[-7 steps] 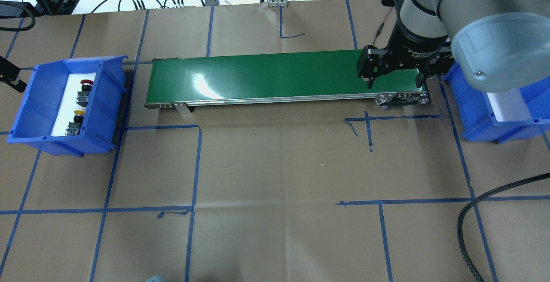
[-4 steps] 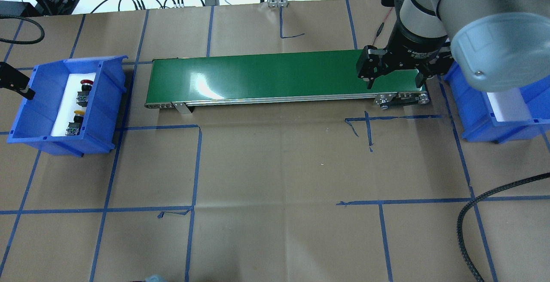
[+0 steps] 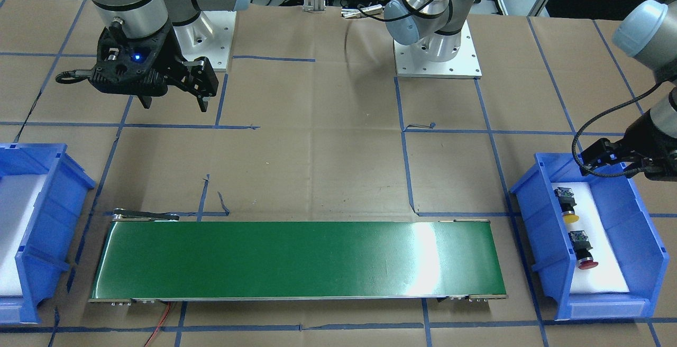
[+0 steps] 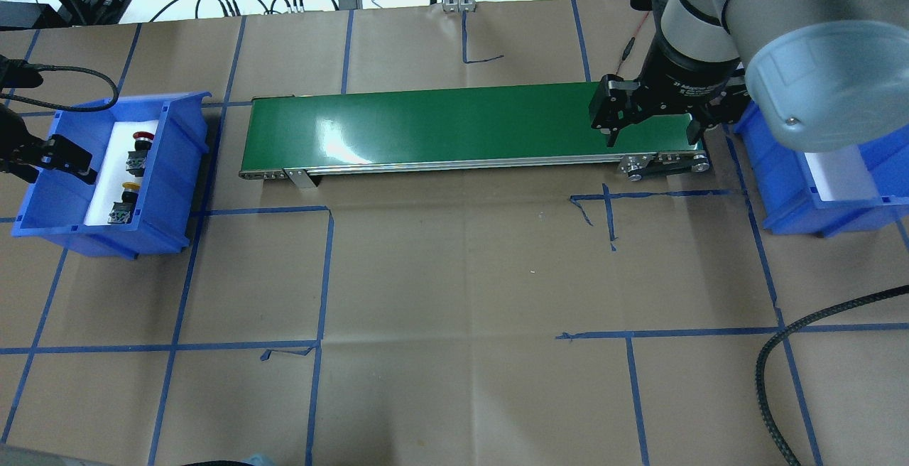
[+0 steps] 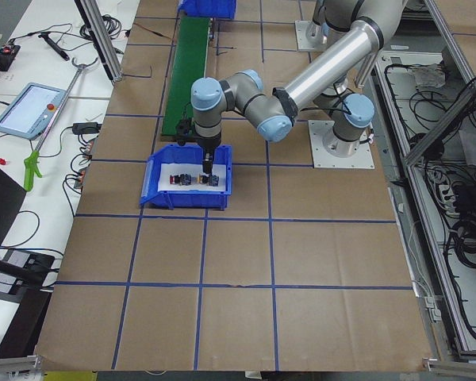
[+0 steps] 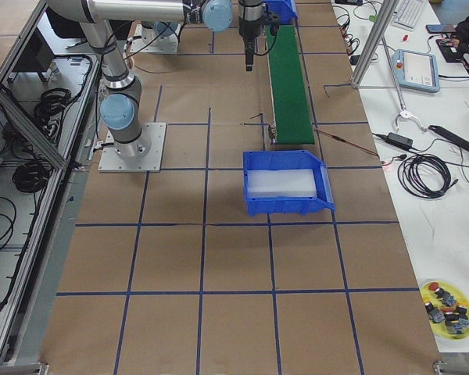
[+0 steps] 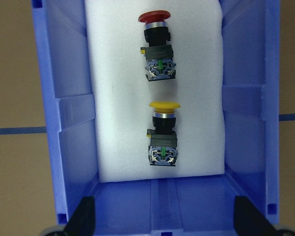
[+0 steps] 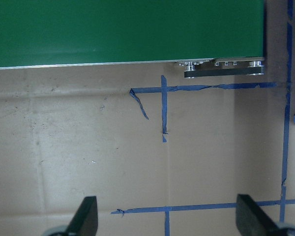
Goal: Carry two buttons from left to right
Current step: 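Lower the left gripper and grasp the yellow-capped button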
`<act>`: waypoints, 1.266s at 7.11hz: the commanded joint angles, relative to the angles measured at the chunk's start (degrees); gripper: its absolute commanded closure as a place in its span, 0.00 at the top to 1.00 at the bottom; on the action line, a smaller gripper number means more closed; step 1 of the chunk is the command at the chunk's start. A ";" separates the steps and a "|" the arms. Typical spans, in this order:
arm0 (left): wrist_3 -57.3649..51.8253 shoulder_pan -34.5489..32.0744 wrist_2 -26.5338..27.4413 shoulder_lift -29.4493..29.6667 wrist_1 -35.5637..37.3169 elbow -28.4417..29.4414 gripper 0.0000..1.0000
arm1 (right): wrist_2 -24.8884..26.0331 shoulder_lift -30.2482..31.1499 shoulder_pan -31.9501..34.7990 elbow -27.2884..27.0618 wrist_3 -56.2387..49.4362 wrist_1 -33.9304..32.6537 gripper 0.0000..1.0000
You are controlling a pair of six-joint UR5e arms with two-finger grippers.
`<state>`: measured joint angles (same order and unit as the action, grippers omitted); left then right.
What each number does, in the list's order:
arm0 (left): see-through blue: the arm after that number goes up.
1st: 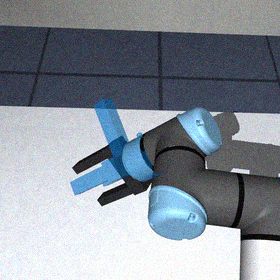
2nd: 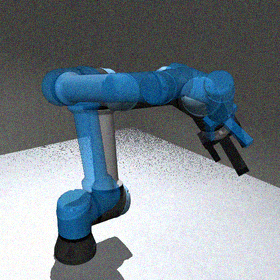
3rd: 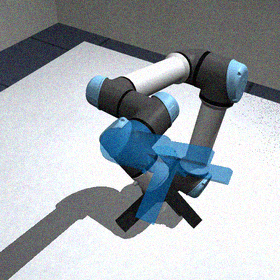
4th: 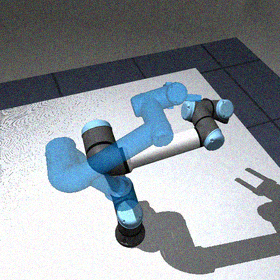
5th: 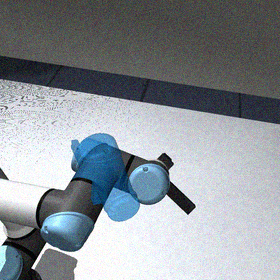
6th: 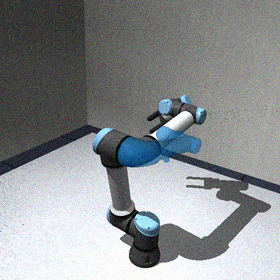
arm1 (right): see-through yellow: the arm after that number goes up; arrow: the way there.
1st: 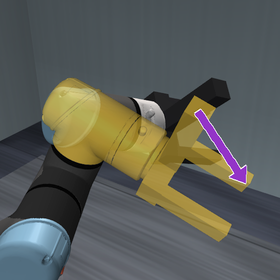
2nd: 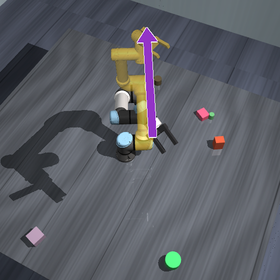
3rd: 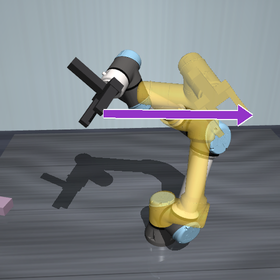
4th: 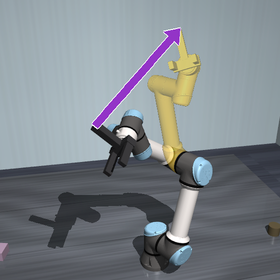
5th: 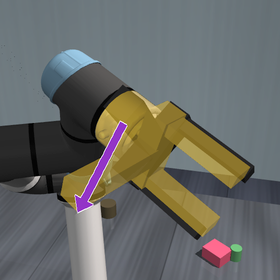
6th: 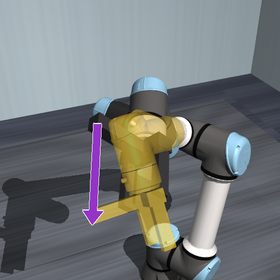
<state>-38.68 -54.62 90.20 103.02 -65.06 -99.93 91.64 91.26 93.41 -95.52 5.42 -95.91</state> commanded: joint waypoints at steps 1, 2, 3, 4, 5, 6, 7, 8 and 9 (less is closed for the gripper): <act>0.09 -0.22 -0.20 3.40 3.52 -0.35 0.99 | 0.03 -0.03 -0.16 0.60 -0.06 -0.07 1.00; 0.18 -0.40 -0.29 4.55 4.06 -0.26 0.99 | 0.03 -0.03 -0.16 1.21 -0.06 -0.07 1.00; 0.35 -0.92 -0.29 5.43 5.46 -0.26 0.99 | 0.12 -0.03 -0.16 1.39 -0.06 0.02 1.00; 0.36 -1.36 -0.29 6.74 6.08 -0.26 0.99 | 0.03 -0.03 -0.16 1.31 -0.06 0.02 1.00; 0.44 -1.45 -0.29 7.80 6.70 -0.52 0.99 | 0.03 -0.03 -0.16 1.31 -0.06 0.02 1.00; 0.36 -1.45 -0.29 8.33 7.05 -1.31 0.99 | 0.03 -0.03 -0.16 1.31 -0.06 0.02 1.00; 0.36 -1.45 -0.21 9.03 9.06 -2.62 0.99 | 0.03 -0.03 -0.16 1.31 -0.06 0.02 1.00; 0.27 -1.45 -0.03 9.82 11.34 -3.94 0.99 | 0.03 -0.03 -0.16 1.22 0.03 0.02 1.00; 0.27 -1.45 0.32 10.61 13.71 -5.26 0.99 | 0.03 -0.03 -0.16 1.22 0.03 0.02 1.00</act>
<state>-38.38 -56.07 90.20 112.67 -54.09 -103.61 91.67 91.23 93.25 -94.27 5.42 -95.89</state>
